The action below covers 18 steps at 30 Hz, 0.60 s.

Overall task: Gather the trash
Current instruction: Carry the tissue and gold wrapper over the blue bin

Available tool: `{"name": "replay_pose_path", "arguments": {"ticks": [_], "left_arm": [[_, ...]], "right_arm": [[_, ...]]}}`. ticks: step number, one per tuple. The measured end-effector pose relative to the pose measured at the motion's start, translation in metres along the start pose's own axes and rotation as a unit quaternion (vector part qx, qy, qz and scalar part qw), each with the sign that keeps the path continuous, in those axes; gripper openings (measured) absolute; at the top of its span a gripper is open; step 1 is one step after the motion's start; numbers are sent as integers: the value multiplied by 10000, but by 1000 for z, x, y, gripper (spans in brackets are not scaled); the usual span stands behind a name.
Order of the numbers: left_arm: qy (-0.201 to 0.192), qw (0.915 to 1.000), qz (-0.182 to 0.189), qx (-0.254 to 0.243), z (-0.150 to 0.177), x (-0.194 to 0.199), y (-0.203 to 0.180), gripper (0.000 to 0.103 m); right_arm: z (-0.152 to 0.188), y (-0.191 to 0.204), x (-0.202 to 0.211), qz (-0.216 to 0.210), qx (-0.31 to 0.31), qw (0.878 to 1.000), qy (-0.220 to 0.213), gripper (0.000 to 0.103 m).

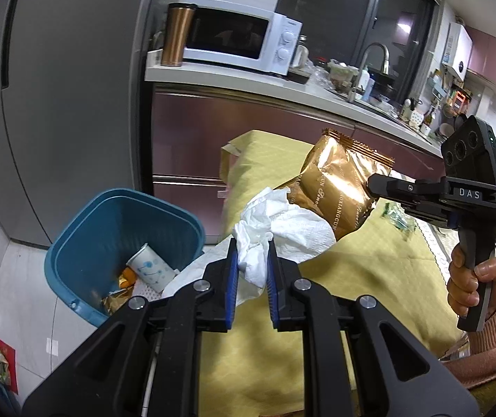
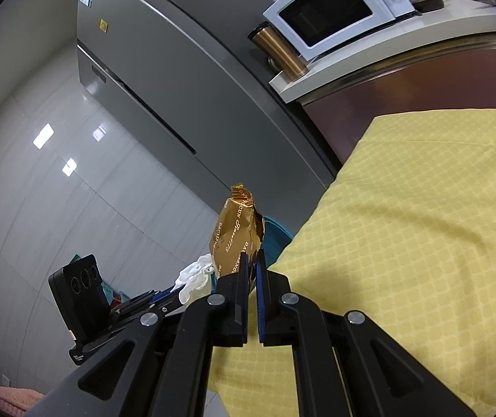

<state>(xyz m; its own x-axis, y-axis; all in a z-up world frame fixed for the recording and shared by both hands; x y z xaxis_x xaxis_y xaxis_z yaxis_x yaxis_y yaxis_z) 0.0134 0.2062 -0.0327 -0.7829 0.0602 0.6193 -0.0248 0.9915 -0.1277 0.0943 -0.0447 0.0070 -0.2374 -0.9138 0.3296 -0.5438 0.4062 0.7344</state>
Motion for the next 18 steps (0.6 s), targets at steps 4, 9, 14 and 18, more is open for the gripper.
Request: {"name": "replay_pose_path", "arguments": {"ticks": [4, 9, 14, 18], "left_arm": [[-5, 9999, -72, 79, 2, 1, 11, 15], [-21, 9997, -168, 180, 4, 3, 22, 15], [-29, 9992, -277, 301, 5, 3, 35, 15], [0, 9986, -367, 391, 7, 2, 46, 15]], "right_arm": [[-1, 5, -11, -13, 22, 10000, 79, 3], [-3, 7, -26, -25, 46, 9998, 179, 3], [-5, 8, -40, -27, 63, 9996, 280, 3], [-5, 10, -51, 15, 76, 9993, 362, 3]]}}
Point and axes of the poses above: each gripper's, at about its wrist camera, not at the fingertips, and x roughly against the way its jaws point, y to its left, z to its underside, the point moved 2 cm from there along -x, roughly the way its jaws point, and after that the axes turned 9 degrees about -z, right-handed, at the moved point
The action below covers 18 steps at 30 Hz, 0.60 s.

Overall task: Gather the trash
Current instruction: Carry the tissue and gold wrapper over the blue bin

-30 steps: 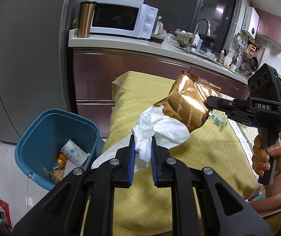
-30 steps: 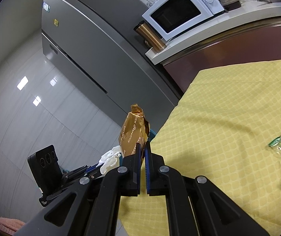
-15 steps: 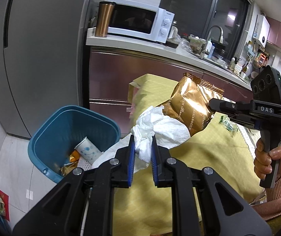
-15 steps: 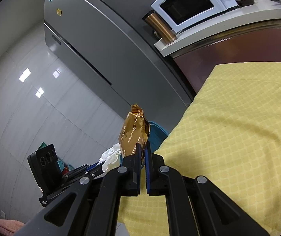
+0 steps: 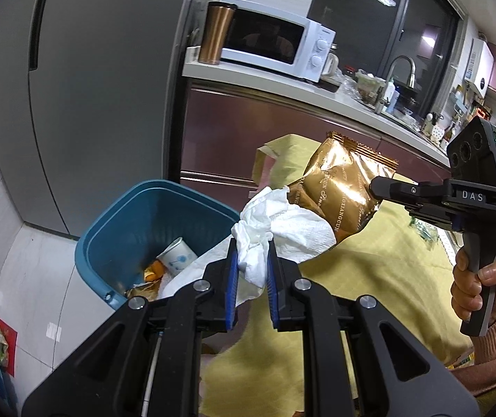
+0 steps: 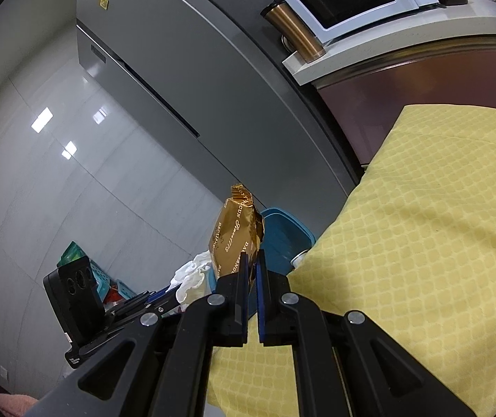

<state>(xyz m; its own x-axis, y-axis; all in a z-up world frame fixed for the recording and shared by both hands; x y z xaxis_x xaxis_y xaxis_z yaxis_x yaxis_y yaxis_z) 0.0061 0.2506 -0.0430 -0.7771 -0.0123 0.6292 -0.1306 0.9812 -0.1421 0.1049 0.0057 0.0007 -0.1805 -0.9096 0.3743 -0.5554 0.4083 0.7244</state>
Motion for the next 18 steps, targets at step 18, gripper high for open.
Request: {"name": "replay_pose_path", "arguments": {"ticks": [18], "left_arm": [[248, 9987, -241, 368, 10, -22, 34, 16]], "right_arm": [[-1, 7, -49, 251, 121, 9989, 364, 3]]}}
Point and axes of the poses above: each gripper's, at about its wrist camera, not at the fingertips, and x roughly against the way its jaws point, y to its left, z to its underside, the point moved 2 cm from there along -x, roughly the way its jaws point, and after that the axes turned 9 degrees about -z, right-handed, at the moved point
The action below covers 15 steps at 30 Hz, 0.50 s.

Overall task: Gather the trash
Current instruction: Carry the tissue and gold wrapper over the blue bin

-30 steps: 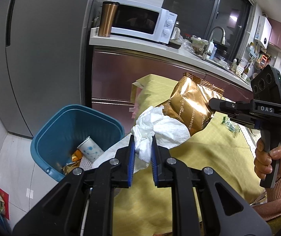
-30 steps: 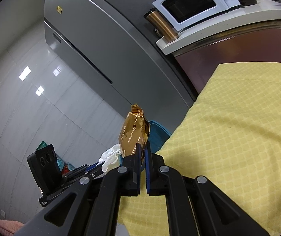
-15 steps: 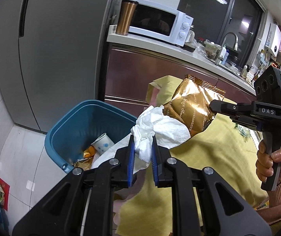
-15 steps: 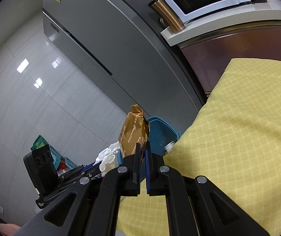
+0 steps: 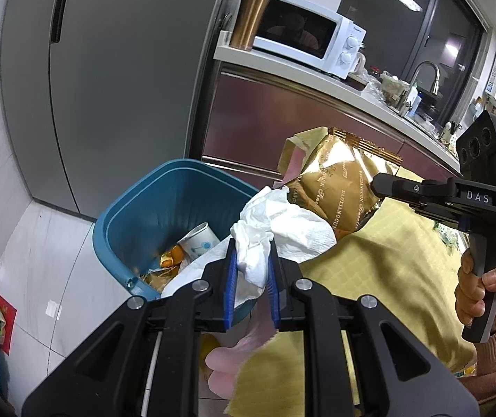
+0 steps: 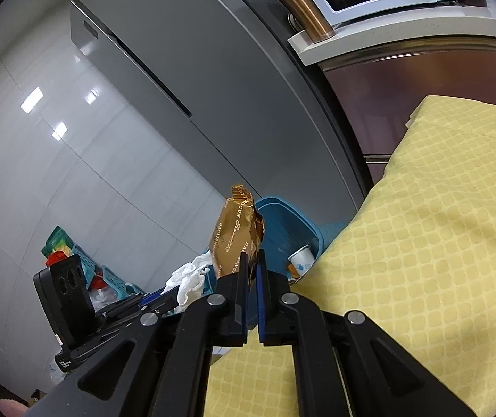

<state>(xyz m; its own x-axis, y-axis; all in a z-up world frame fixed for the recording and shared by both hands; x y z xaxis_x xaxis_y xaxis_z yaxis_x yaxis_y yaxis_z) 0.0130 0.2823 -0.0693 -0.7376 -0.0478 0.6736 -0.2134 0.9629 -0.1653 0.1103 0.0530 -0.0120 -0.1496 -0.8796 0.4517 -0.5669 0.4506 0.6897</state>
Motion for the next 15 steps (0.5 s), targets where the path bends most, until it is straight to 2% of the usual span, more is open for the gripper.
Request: {"name": "replay_pose_path", "arguments": {"ticks": [15], "left_arm": [[197, 9994, -158, 255, 5, -25, 12, 16]], "right_arm": [[-2, -7, -33, 317, 17, 9992, 226, 3]]}}
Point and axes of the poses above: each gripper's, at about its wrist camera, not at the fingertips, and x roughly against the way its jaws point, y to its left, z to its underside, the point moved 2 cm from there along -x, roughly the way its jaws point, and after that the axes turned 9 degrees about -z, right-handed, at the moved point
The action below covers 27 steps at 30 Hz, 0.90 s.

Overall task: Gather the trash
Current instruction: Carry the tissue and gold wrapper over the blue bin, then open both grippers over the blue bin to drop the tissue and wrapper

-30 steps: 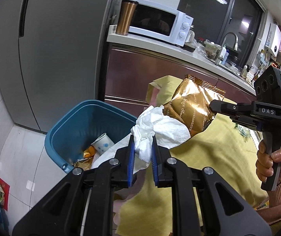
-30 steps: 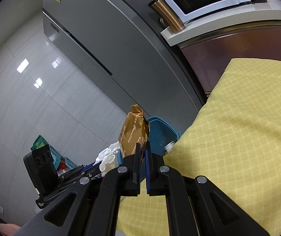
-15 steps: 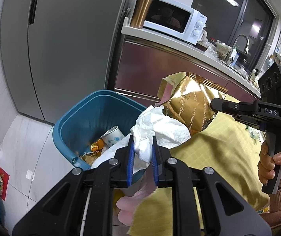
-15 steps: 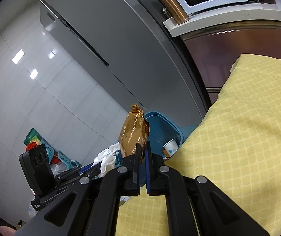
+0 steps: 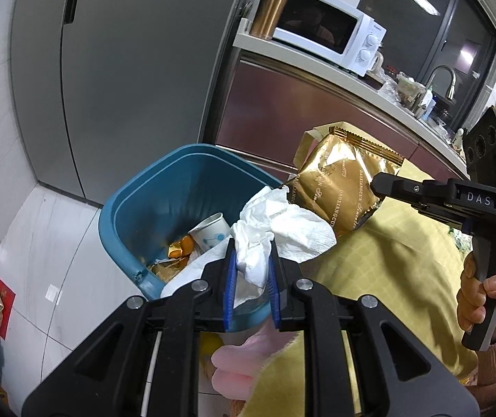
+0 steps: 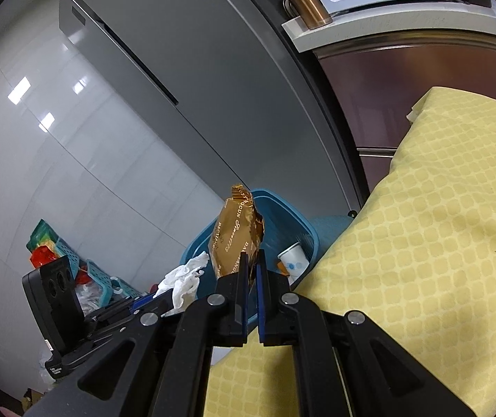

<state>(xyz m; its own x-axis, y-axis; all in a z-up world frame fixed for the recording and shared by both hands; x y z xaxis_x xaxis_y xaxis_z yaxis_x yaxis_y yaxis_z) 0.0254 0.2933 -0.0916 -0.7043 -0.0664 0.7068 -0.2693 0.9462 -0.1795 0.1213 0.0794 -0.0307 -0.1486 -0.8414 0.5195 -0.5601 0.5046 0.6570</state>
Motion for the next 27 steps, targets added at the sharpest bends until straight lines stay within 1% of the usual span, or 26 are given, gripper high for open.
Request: {"name": "replay_pose_path", "arguments": {"ticks": [11, 17, 23, 27], "left_arm": [[98, 9998, -68, 149, -3, -19, 1, 16], [187, 9994, -112, 254, -4, -32, 5, 18], [307, 9989, -198, 302, -2, -46, 8, 22], [346, 9986, -232, 316, -3, -54, 9, 31]], "right_arm": [[0, -1, -24, 216, 10, 9996, 196, 3], [0, 0, -37, 268, 24, 9991, 313, 3], [1, 6, -56, 368, 112, 9977, 553, 5], [2, 8, -68, 390, 128, 9967, 700, 7]]}}
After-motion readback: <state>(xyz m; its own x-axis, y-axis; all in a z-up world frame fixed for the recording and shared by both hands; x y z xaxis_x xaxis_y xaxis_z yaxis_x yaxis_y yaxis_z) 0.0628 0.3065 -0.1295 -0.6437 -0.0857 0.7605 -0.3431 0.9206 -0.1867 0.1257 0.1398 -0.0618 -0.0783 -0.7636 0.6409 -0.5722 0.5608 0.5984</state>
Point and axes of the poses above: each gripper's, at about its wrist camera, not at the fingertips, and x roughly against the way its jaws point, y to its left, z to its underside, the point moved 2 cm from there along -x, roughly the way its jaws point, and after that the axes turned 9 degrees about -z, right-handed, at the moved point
